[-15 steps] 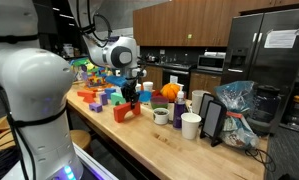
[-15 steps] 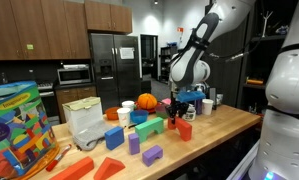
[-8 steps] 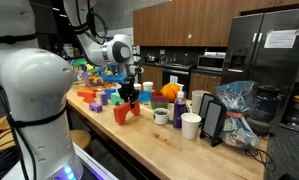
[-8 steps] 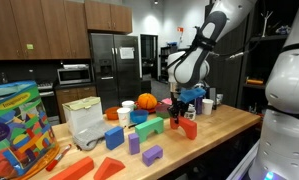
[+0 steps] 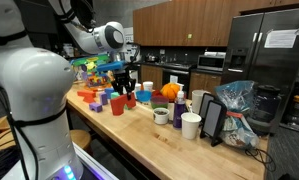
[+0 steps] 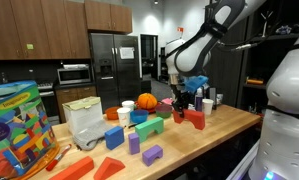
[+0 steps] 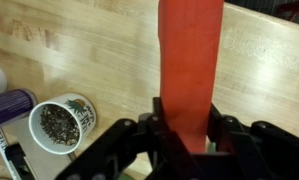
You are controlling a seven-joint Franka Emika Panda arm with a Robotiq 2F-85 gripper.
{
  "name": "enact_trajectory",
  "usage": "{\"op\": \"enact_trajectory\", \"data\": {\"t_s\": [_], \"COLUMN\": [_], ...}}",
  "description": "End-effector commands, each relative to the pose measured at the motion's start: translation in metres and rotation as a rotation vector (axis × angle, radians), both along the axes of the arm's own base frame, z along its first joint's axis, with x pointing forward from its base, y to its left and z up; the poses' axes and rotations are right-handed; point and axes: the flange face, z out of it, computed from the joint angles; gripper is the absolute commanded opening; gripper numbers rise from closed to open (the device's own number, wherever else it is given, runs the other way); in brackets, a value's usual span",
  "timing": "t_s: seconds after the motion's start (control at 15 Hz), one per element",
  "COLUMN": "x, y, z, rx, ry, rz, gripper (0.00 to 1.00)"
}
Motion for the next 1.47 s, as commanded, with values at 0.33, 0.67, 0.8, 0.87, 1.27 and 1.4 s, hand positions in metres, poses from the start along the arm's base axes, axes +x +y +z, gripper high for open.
{"op": "enact_trajectory", "data": {"t_s": [0.33, 0.67, 0.8, 0.87, 1.27, 1.4], "x": [-0.021, -0.027, -0.031, -0.033, -0.045, -0.048], "y": [0.006, 0.023, 0.031, 0.034, 0.06, 0.07], "z": [0.047, 0.051, 0.051, 0.052, 0.056, 0.057], "rx": [-0.051, -0.06, -0.085, -0.099, -0.239, -0.247], "ry": [0.041, 0.087, 0.116, 0.131, 0.184, 0.182], "rz": [0.363, 0.586, 0.68, 0.723, 0.936, 0.971], "gripper": [0.15, 0.15, 0.15, 0.15, 0.15, 0.15]}}
